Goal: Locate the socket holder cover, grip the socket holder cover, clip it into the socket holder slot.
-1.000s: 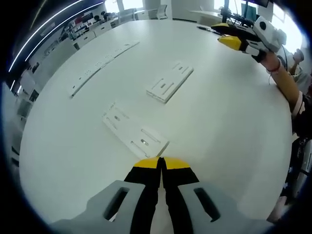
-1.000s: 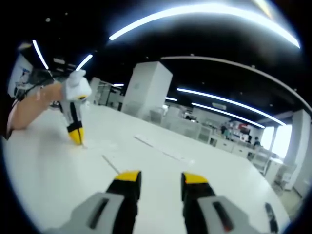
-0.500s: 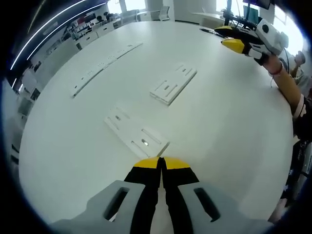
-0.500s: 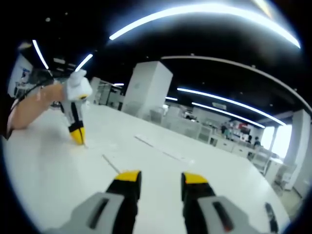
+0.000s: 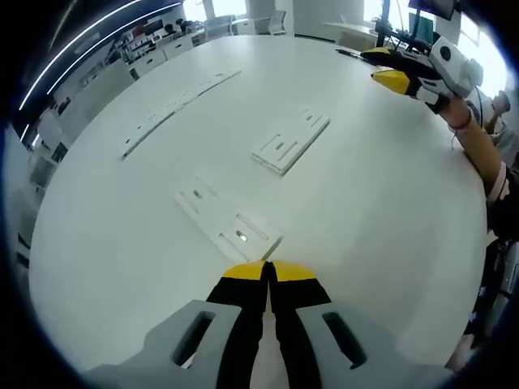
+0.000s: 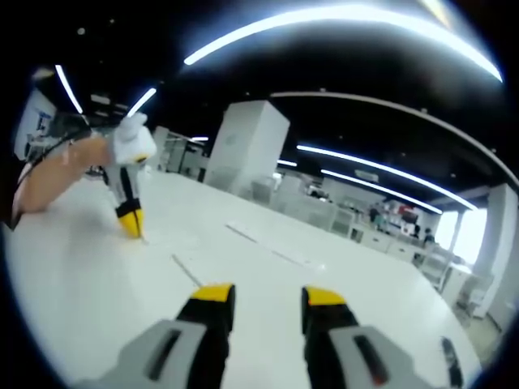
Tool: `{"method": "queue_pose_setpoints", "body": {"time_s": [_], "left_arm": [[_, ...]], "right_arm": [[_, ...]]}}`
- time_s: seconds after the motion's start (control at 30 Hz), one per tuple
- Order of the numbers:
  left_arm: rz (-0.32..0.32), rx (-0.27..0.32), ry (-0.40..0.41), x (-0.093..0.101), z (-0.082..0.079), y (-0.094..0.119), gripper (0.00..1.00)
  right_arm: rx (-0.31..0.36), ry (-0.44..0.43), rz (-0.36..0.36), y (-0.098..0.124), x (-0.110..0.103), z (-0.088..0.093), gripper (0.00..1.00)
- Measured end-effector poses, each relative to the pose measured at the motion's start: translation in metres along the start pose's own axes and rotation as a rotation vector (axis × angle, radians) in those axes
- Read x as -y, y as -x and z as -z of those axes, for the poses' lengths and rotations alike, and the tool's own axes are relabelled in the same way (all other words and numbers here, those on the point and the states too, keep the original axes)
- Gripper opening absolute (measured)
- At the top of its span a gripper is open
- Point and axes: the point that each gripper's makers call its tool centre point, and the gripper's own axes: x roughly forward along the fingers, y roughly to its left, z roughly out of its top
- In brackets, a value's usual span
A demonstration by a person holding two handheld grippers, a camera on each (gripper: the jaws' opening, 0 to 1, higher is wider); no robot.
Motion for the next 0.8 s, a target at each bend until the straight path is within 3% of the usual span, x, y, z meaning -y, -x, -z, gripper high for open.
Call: {"method": "queue_pose_setpoints", "body": {"time_s": [0.27,0.33,0.47,0.5,0.63,0.7,0.8], "left_arm": [[-0.001,0.002,-0.016,0.003,0.002,0.000,0.03],[-0.022,-0.064,-0.047,-0.001,0.012,0.007,0.03],[0.004,0.092,-0.067,0.009,-0.019,0.029,0.03],[0.007,0.107,-0.068,0.011,-0.022,0.034,0.03],[-0.087,0.232,-0.119,0.011,-0.045,0.061,0.04],[-0.145,0.326,-0.148,0.010,-0.057,0.078,0.09],[-0.236,0.513,-0.142,-0.003,-0.084,0.123,0.09]], "right_arm": [[0.000,0.005,-0.010,0.000,-0.002,-0.001,0.34],[0.004,0.013,-0.015,0.000,-0.003,-0.003,0.34],[0.023,0.016,-0.028,0.002,-0.006,-0.011,0.35],[0.032,0.017,-0.033,0.002,-0.008,-0.014,0.35],[0.053,0.024,-0.050,0.006,-0.012,-0.022,0.35],[0.067,0.023,-0.060,0.008,-0.014,-0.028,0.35],[0.091,0.015,-0.089,0.013,-0.017,-0.037,0.35]]}}
